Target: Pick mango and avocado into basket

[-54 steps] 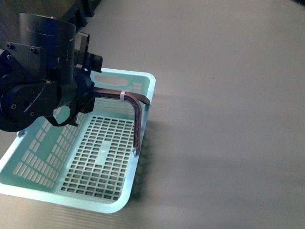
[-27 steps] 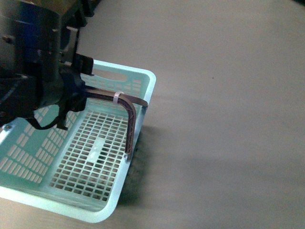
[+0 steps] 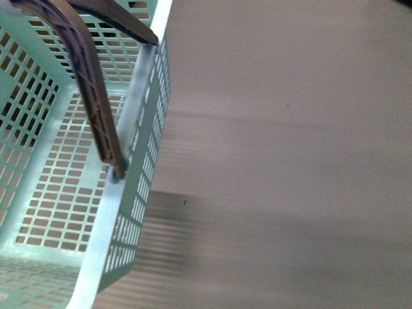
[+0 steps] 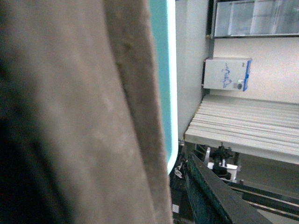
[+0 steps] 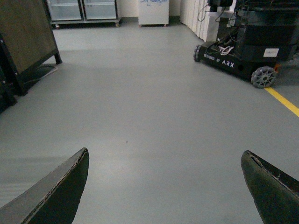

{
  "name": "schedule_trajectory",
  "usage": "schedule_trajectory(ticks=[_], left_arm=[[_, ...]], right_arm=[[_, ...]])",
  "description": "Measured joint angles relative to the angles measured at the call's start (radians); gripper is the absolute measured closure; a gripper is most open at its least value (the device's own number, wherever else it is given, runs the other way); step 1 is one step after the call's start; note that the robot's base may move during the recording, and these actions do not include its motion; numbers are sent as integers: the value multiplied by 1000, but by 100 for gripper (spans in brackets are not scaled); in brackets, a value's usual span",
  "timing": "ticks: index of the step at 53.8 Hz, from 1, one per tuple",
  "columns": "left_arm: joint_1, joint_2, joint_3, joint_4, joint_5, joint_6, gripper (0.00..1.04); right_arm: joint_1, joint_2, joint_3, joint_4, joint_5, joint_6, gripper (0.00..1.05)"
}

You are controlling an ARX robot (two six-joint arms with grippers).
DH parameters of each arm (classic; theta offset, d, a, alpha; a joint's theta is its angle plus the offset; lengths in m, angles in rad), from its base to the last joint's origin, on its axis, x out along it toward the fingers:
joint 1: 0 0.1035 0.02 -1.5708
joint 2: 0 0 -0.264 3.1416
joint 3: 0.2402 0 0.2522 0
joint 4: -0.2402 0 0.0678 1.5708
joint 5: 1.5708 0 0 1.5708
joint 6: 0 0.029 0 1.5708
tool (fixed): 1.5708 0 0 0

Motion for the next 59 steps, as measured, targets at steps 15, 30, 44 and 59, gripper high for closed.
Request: schedule_trajectory(ticks=[15,30,44,59], left_arm=[[-19,-347,-25,-241,-38,-37,76],[-24,-423,-24,-299,-57,-41,76],[-24,-423,-24,-302,-56,-42,76],[-24,-423,-24,-303,-56,-42,76]], right_arm=[[0,0,0,0,0,0,9],[0,0,0,0,0,0,9],[0,0,0,0,0,0,9],[0,0,0,0,2,0,9]])
